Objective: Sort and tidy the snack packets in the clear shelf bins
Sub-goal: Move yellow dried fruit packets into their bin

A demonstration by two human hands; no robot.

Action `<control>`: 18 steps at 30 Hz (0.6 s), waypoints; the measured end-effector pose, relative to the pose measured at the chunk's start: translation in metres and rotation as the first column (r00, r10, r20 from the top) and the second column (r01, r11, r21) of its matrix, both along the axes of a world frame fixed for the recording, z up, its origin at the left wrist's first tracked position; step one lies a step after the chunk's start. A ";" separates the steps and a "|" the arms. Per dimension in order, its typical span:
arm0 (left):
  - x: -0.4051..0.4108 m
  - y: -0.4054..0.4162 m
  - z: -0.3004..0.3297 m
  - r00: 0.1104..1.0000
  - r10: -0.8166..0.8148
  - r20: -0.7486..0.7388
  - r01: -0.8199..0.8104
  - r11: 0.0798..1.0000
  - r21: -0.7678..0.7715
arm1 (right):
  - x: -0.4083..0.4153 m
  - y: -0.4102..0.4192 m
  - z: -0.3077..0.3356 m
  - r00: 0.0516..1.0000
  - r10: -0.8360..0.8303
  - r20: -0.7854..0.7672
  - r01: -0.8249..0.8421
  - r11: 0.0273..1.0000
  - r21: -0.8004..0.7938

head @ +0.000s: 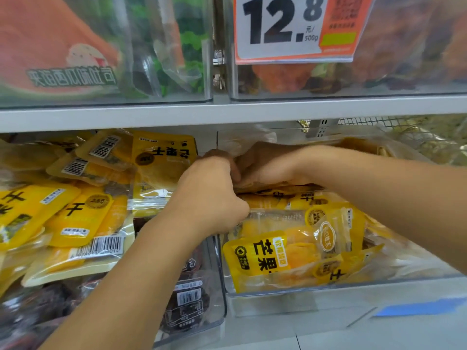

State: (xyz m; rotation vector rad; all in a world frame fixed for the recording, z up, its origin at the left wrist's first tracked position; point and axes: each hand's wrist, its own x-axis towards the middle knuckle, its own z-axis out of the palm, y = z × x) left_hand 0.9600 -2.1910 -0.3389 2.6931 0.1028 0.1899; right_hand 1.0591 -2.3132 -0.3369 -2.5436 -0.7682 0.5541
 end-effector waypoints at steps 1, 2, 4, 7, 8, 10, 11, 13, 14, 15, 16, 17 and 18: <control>0.001 0.000 -0.001 1.000 -0.008 -0.016 0.008 1.000 0.021 | -0.003 -0.008 0.006 1.000 0.012 0.004 -0.012 1.000 0.008; 0.003 0.000 -0.002 0.999 -0.017 -0.035 0.019 0.998 0.064 | -0.005 -0.015 0.011 0.997 0.023 0.072 -0.022 1.000 -0.013; 0.006 -0.001 -0.006 0.997 -0.026 -0.067 0.036 0.987 0.159 | -0.012 -0.029 0.020 0.950 0.006 0.313 0.015 0.998 -0.063; 0.008 -0.005 -0.006 0.995 -0.028 -0.091 0.050 0.968 0.247 | -0.028 -0.045 0.028 0.871 0.049 0.489 0.006 0.994 -0.110; 0.007 -0.007 -0.005 0.995 -0.030 -0.096 0.055 0.961 0.270 | -0.032 -0.047 0.028 0.861 0.090 0.501 -0.015 0.988 -0.152; 0.006 -0.010 -0.003 0.994 -0.026 -0.110 0.057 0.955 0.292 | -0.034 -0.044 0.027 0.883 0.170 0.437 -0.065 0.967 -0.246; 0.005 -0.010 -0.002 0.993 -0.020 -0.114 0.053 0.955 0.292 | -0.033 -0.040 0.025 0.910 0.207 0.359 -0.097 0.949 -0.301; 0.005 -0.009 -0.001 0.994 -0.018 -0.111 0.049 0.959 0.279 | -0.026 -0.029 0.020 0.921 0.303 0.244 -0.181 0.889 -0.421; 0.004 -0.008 -0.001 0.994 -0.024 -0.103 0.052 0.960 0.274 | -0.021 -0.024 0.017 0.931 0.313 0.189 -0.195 0.862 -0.467; 0.004 -0.008 -0.002 0.995 -0.033 -0.094 0.058 0.961 0.269 | -0.019 -0.020 0.016 0.945 0.302 0.123 -0.203 0.840 -0.504; 0.004 -0.007 -0.003 0.996 -0.043 -0.084 0.063 0.963 0.260 | -0.015 -0.017 0.013 0.956 0.286 0.061 -0.208 0.812 -0.546; 0.004 -0.007 -0.003 0.996 -0.046 -0.081 0.065 0.966 0.250 | -0.012 -0.015 0.011 0.961 0.277 0.012 -0.218 0.779 -0.587; 0.004 -0.007 -0.003 0.996 -0.046 -0.081 0.065 0.968 0.241 | -0.010 -0.014 0.009 0.962 0.272 -0.031 -0.231 0.744 -0.627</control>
